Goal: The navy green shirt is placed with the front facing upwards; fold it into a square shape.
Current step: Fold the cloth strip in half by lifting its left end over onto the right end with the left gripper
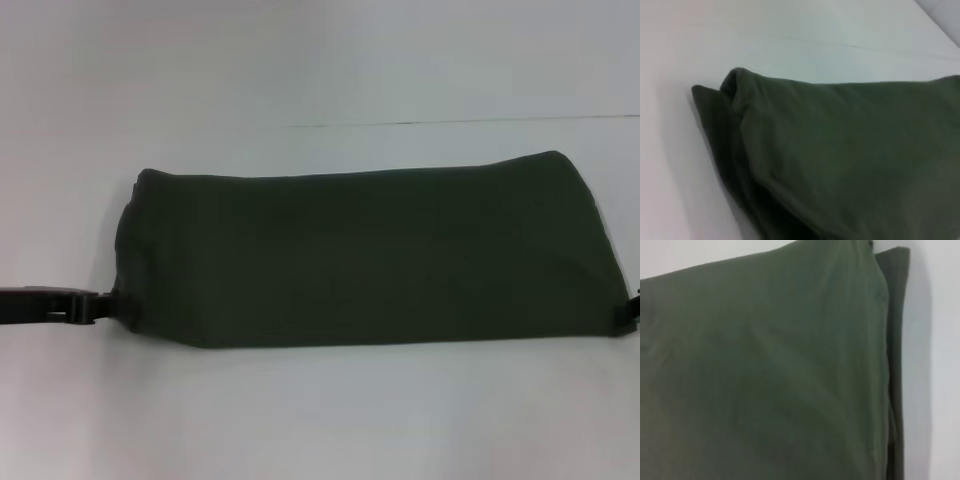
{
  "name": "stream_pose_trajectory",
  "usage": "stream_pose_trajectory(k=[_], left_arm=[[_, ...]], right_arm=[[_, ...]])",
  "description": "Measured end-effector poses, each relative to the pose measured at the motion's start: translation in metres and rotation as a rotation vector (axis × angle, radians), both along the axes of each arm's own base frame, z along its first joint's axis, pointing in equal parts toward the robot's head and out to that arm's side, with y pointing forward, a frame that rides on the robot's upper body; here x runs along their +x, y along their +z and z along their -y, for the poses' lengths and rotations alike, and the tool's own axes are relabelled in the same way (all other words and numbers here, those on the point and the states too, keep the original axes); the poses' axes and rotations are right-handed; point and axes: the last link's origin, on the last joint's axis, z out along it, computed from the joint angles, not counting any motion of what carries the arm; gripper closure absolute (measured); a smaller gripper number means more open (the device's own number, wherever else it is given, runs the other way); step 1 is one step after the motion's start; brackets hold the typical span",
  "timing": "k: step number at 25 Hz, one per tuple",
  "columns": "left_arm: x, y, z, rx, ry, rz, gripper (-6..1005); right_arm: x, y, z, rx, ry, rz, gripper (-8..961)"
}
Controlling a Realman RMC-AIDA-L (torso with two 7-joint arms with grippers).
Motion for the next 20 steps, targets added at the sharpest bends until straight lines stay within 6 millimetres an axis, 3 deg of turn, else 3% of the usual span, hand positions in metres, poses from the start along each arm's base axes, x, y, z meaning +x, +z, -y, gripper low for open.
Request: stream_pose_trajectory(k=[10, 20], left_arm=[[-0.01, 0.02, 0.03, -0.041, -0.077, -0.049, 957], [-0.023, 0.013, 0.05, -0.088, -0.082, -0.086, 956]], right_arm=[[0.016, -0.012, 0.04, 0.016, 0.043, -0.105, 930], [0.029, 0.011, 0.083, 0.106, 0.029, -0.191, 929]])
